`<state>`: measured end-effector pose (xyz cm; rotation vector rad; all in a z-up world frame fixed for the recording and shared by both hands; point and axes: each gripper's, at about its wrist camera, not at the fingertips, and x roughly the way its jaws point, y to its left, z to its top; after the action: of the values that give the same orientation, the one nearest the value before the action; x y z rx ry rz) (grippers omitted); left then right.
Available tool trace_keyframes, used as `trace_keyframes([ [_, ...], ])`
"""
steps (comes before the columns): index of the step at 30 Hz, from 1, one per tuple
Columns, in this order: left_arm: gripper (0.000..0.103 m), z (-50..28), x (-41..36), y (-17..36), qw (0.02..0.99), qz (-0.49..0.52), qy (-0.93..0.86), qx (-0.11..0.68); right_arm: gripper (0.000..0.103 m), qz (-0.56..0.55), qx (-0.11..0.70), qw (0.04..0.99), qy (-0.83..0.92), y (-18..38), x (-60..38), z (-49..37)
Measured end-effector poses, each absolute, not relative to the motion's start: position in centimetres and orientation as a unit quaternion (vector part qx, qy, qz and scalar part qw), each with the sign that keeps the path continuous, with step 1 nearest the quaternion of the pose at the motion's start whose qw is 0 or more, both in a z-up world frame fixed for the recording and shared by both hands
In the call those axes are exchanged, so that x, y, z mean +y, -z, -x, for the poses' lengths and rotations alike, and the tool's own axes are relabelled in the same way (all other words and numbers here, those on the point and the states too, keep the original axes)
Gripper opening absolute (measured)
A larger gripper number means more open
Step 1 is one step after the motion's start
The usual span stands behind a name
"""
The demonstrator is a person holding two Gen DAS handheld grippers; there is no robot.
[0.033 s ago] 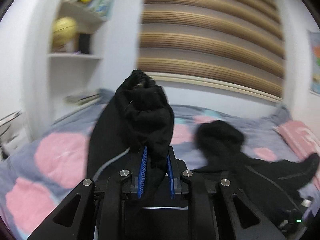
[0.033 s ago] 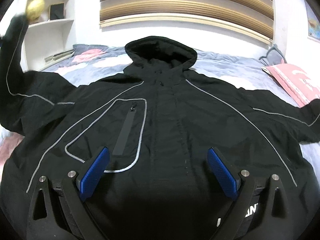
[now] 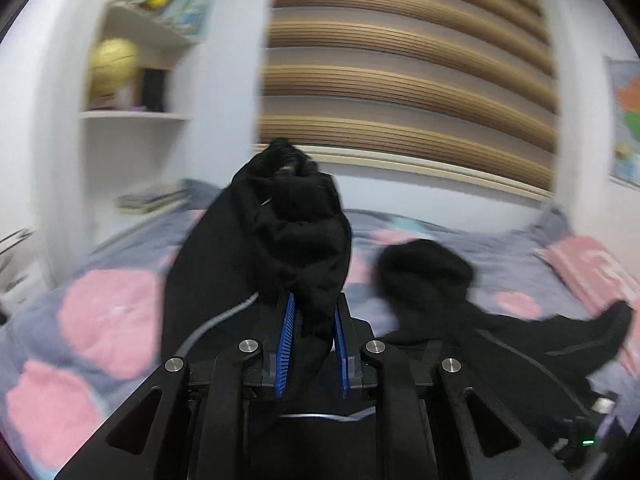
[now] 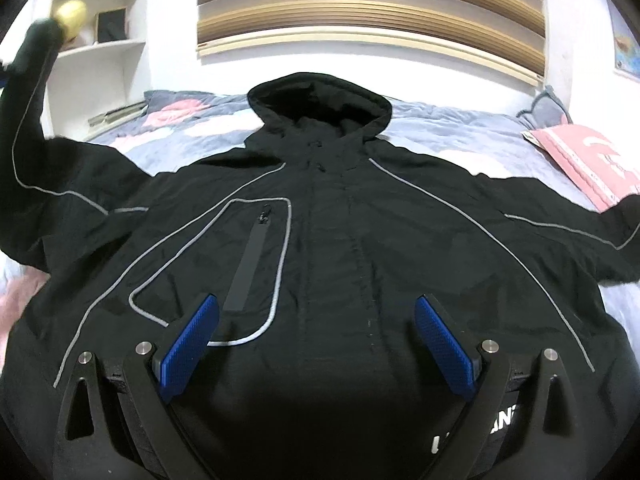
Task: Fold large clothes
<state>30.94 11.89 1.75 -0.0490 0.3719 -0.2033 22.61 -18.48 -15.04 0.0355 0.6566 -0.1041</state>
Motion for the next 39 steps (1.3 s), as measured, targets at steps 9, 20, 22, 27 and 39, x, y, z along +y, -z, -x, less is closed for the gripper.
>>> trace_keyframes([
  [9, 0.019, -35.2, -2.4, 5.6, 0.914, 0.011, 0.259, 0.312, 0.099, -0.062, 0.31, 0.945, 0.086, 14.5, -21.0, -21.6],
  [20, 0.055, -38.2, -6.9, 14.8, 0.84, 0.02, 0.3, 0.452, 0.1, -0.148, 0.332, 0.925, 0.11, 15.3, -25.2, -21.4],
  [22, 0.06, -36.8, -5.8, 12.7, 0.848, 0.036, 0.312, 0.427, 0.1, -0.151, 0.33, 0.926, 0.101, 15.1, -25.2, -21.3],
  [27, 0.065, -32.6, -1.8, 8.8, 0.864, 0.043, 0.329, 0.378, 0.098, -0.153, 0.366, 0.914, 0.082, 14.7, -25.2, -22.0],
  [39, 0.066, -30.7, 6.5, 5.1, 0.922, 0.033, 0.209, 0.324, 0.087, -0.12, 0.473, 0.871, -0.056, 10.8, -21.8, -33.4],
])
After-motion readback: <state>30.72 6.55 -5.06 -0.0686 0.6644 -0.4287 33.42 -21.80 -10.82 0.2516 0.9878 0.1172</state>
